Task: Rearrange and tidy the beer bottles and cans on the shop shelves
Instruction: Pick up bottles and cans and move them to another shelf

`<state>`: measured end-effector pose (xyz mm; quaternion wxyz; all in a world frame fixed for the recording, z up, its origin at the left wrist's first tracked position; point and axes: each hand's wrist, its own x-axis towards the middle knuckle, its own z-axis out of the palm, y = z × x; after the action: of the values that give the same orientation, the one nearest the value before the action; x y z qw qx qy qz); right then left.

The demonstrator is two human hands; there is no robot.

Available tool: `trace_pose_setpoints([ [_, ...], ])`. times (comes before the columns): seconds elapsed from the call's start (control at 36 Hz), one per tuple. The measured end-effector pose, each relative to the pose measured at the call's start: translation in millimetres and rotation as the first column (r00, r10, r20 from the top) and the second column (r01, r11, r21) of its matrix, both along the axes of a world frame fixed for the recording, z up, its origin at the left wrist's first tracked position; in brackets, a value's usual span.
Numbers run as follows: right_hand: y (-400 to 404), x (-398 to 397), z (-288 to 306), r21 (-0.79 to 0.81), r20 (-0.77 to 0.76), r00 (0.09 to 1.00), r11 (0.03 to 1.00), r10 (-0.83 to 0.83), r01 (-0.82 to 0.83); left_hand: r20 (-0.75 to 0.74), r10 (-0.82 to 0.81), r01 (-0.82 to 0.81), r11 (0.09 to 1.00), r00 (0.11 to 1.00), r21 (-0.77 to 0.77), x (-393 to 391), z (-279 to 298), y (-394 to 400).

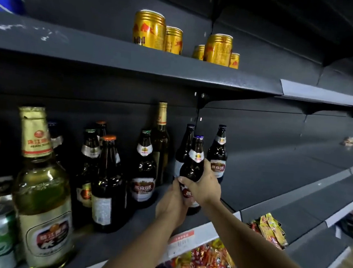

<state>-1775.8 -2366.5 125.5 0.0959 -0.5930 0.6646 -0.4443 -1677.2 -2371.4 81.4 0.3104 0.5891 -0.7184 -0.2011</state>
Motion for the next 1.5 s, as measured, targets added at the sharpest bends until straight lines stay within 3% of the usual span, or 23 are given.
trace_pose_setpoints([
  [0.17, -2.0, -10.1, -4.0, 0.021, -0.061, 0.994, 0.996, 0.09, -0.089, 0.041, 0.079, -0.079, 0.997, 0.996, 0.001, -7.8, -1.0, 8.4],
  [0.44, 19.7, -40.7, -29.1, 0.133, -0.045, 0.976, 0.969, 0.214, -0.206, 0.253, 0.298, -0.284, 0.954, 0.92, -0.092, 9.6, 2.4, 55.6],
  [0.67, 56.9, -40.0, -42.3, -0.002, -0.184, 0.972, 0.989, 0.147, -0.15, 0.391, 0.448, -0.434, 0.892, 0.804, -0.13, 43.3, -1.9, 126.7],
  [0.81, 78.2, -5.2, -38.3, -0.07, -0.285, 0.93, 0.963, 0.231, -0.261, 0.467, 0.507, -0.513, 0.849, 0.725, -0.126, 80.2, -0.9, 171.6],
  [0.92, 101.8, 37.7, -39.0, -0.008, -0.404, 0.848, 0.925, 0.344, -0.379, 0.495, 0.551, -0.586, 0.804, 0.671, -0.1, 118.5, -3.5, 214.9],
  [1.11, 160.8, 152.4, -35.9, 0.127, -0.45, 0.7, 0.816, 0.554, -0.564, 0.545, 0.629, -0.702, 0.705, 0.555, -0.1, 210.4, -2.1, 303.3],
  [1.33, 267.7, 318.0, -42.3, 0.266, -0.514, 0.422, 0.606, 0.747, -0.75, 0.561, 0.722, -0.835, 0.542, 0.405, -0.095, 339.8, -5.2, 427.5],
  [1.5, 353.6, 429.3, -47.4, 0.292, -0.57, 0.22, 0.446, 0.792, -0.846, 0.521, 0.786, -0.907, 0.418, 0.335, -0.048, 424.8, -15.9, 516.5],
])
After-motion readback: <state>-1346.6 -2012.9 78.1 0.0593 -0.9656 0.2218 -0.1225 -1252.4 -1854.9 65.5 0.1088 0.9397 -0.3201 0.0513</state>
